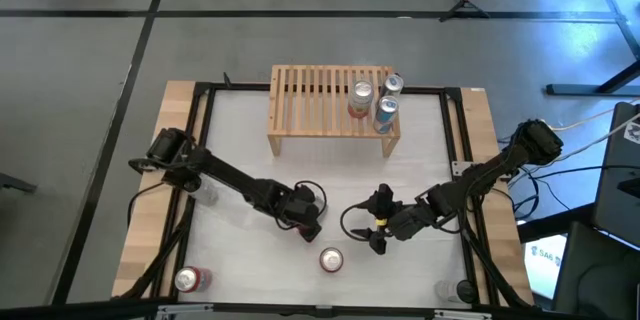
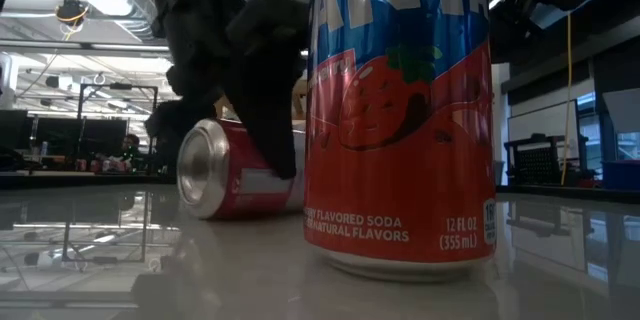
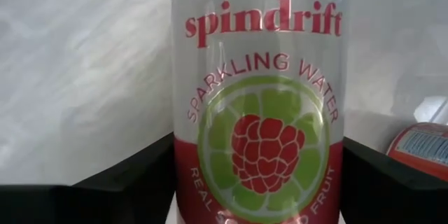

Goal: Place canned beverage on shelf
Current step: Put the pink soda can on the shelf aligned with the other pink soda can

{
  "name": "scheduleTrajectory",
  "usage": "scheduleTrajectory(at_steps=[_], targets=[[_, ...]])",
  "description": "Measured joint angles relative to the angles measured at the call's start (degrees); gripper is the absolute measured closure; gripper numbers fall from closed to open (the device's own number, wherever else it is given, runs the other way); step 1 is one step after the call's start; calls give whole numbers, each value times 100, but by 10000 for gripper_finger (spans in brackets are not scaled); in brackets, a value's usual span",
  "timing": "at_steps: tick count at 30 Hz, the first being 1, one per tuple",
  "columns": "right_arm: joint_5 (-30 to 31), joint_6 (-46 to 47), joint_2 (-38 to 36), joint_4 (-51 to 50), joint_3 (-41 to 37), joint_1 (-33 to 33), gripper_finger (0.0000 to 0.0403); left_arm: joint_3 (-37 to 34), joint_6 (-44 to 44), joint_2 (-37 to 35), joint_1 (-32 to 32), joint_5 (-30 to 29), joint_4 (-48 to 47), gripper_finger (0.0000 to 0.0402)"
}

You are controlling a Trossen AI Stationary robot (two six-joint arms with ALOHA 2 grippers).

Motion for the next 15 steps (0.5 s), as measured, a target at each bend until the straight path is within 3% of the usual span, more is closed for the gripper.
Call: scheduleTrajectory(at_steps=[3,7,11,15], targets=[[-88,0,0,-6,0,0,50,2,229,4,14,-35,65,129],[-207,35,-58,-202,164,0,50,107,616,-249,-51,-366,-46,131],[-110,-276,-376,-793,851,0,50,550,1175,-1020,-244,-1321,-99,131],[318,-784,-538,-994,1560,0,50,907,2415,-1716,-488,-2373,-143,131]])
